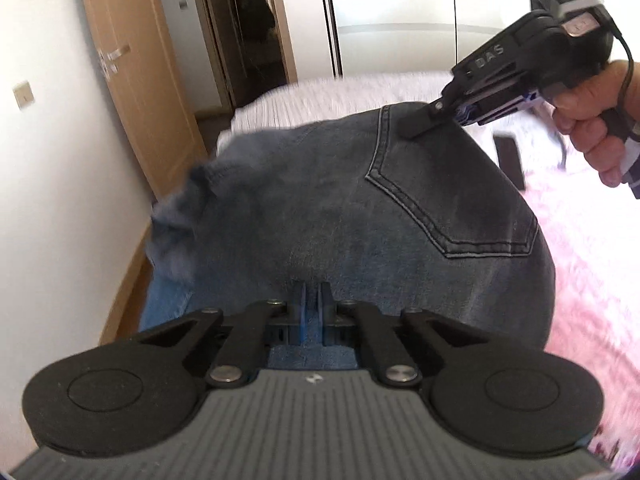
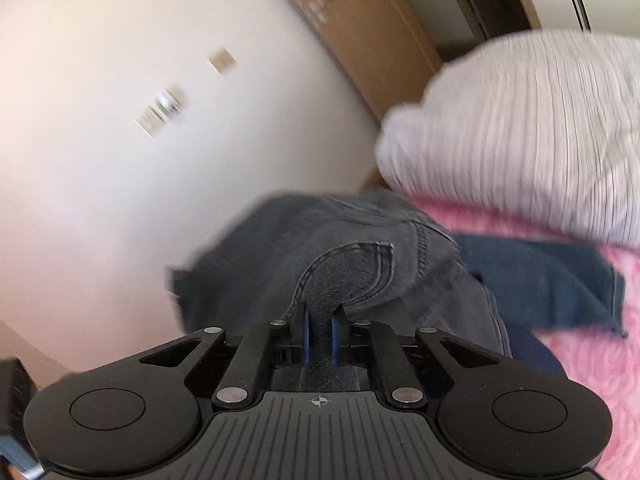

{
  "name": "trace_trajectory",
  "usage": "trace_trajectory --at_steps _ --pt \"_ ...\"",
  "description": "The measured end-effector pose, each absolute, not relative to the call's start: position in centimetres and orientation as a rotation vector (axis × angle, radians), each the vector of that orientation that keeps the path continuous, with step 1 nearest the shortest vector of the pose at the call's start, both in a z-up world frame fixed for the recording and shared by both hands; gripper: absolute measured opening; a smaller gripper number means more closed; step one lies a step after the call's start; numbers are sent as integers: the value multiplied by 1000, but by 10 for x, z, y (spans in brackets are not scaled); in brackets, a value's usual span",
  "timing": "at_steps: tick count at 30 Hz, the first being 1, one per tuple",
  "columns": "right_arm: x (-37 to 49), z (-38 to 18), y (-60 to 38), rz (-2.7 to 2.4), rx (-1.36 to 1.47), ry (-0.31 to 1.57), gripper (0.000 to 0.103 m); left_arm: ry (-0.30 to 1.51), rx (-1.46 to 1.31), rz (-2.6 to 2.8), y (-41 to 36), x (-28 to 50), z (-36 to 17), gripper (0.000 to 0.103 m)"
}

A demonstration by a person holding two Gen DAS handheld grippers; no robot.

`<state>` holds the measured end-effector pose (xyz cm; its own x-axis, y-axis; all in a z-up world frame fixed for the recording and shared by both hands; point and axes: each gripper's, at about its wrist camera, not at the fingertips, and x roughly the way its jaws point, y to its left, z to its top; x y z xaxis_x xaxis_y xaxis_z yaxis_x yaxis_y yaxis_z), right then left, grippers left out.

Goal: Fold clothes

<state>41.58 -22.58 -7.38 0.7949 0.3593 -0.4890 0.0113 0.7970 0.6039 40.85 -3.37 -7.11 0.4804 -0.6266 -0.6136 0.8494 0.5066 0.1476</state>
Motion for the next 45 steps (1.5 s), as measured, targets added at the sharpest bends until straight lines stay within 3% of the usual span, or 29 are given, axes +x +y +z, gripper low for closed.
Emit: trace_trajectory --at_steps 7,12,16,23,25,28,30,31,34,36,45 --pt "268 -8 -251 207 692 389 7 372 411 -1072 -40 300 -1 2" --pt "108 -4 -275 120 715 323 7 360 374 -1224 -70 185 13 3" --pt "-33 -35 -298 -12 752 341 7 450 385 -1358 -106 78 -7 8" --pt "-254 -139 -305 -288 844 516 7 689 463 -1507 -145 -76 -68 8" --pt "-301 -165 -303 -361 890 590 7 738 508 -1536 -154 -107 -83 15" --pt "-364 -184 -309 -467 1008 568 7 758 593 -1603 -180 -129 -97 24" --pt "-392 -179 -306 -530 1066 508 7 750 661 -1654 -193 -133 -109 46" --pt "-405 -177 -305 -561 1098 475 7 745 695 -1679 -199 -136 -115 52" --pt "-437 -165 -298 -655 1166 381 7 723 805 -1751 -213 -145 -133 56" --pt "-454 -152 -295 -713 1189 343 7 681 894 -1793 -206 -154 -149 65" --pt "-485 -103 -286 -973 1156 257 5 666 1043 -1945 -202 -153 -194 65"
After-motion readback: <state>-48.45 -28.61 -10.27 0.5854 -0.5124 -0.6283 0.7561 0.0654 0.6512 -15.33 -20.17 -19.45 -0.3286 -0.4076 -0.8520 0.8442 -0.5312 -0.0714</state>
